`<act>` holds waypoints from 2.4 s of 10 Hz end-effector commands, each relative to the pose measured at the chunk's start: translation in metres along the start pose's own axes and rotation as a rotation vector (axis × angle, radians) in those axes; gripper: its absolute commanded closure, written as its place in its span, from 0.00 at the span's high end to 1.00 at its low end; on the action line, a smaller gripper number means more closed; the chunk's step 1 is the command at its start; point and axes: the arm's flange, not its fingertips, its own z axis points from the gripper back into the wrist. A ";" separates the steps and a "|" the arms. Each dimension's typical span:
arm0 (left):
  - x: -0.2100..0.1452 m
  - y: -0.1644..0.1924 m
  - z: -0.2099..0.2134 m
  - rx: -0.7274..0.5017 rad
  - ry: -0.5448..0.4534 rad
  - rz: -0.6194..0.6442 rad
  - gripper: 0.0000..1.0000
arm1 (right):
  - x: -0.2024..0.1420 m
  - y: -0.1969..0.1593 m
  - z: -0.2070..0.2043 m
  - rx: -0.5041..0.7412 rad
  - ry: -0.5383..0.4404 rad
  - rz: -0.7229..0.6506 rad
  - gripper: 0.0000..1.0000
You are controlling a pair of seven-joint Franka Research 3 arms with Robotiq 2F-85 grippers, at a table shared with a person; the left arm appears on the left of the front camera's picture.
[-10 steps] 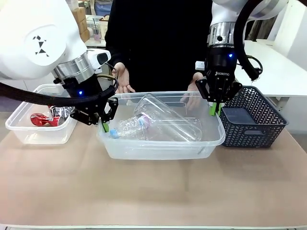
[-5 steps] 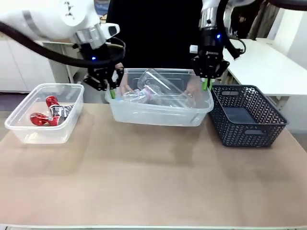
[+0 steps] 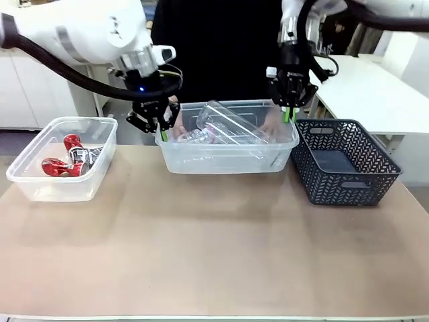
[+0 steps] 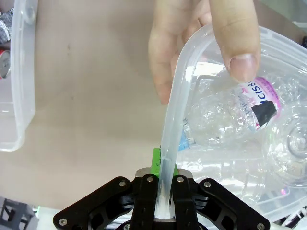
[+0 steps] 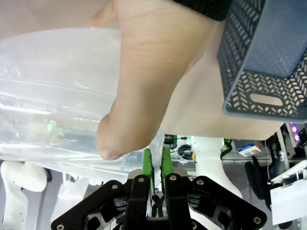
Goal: Sort the waste into each basket.
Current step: Offer the picked Organizing box to the human, then release the Organizing box you were holding.
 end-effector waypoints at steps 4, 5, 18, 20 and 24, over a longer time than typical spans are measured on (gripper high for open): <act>-0.003 0.000 0.008 0.000 -0.018 -0.011 0.04 | -0.014 0.005 0.002 0.002 -0.018 0.010 0.09; -0.003 0.000 0.008 0.000 -0.018 -0.011 0.04 | -0.014 0.005 0.002 0.002 -0.018 0.010 0.09; -0.021 0.021 0.024 -0.026 -0.031 -0.028 1.00 | -0.038 -0.023 -0.006 0.139 -0.241 0.004 1.00; -0.020 0.033 0.034 -0.063 -0.020 -0.040 1.00 | -0.067 -0.022 -0.005 0.238 -0.448 0.032 1.00; -0.014 0.028 0.038 -0.048 -0.031 -0.015 1.00 | -0.070 -0.015 0.028 0.261 -0.548 -0.036 1.00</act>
